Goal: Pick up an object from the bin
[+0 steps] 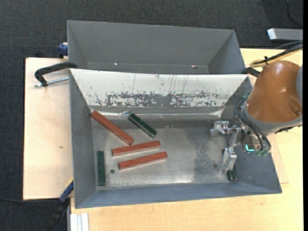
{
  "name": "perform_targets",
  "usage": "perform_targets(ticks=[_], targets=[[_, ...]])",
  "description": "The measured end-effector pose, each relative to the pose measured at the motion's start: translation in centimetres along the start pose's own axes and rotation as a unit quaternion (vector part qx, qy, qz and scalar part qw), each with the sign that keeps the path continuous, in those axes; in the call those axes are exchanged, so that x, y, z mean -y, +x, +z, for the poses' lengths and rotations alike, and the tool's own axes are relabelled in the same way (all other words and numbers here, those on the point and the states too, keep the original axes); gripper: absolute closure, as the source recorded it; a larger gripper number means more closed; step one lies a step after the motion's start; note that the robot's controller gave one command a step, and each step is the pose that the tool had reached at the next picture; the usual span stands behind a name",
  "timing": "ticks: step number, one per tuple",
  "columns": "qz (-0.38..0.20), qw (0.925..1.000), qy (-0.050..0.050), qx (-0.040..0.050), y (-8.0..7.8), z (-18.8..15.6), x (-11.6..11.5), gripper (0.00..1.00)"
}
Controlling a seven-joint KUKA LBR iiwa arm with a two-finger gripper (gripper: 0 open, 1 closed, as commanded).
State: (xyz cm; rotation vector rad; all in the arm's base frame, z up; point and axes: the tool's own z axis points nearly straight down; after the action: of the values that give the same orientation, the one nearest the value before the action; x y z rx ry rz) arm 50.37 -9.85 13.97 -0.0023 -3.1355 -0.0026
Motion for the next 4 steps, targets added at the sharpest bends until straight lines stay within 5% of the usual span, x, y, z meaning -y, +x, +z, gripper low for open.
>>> perform_targets(ticks=[1, 2, 3, 4], targets=[[-0.001, 1.0, 0.001, 0.0029, -0.1, -0.3, 0.0, 0.0], [-0.026, 0.9997, 0.001, 0.004, 0.1, 1.3, -4.2, 0.0], [-0.071, 0.9974, 0.002, 0.0068, -4.0, 3.0, -7.1, 0.0], [-0.1, 0.995, -0.001, 0.0028, -1.7, 2.5, -10.8, 0.0]])
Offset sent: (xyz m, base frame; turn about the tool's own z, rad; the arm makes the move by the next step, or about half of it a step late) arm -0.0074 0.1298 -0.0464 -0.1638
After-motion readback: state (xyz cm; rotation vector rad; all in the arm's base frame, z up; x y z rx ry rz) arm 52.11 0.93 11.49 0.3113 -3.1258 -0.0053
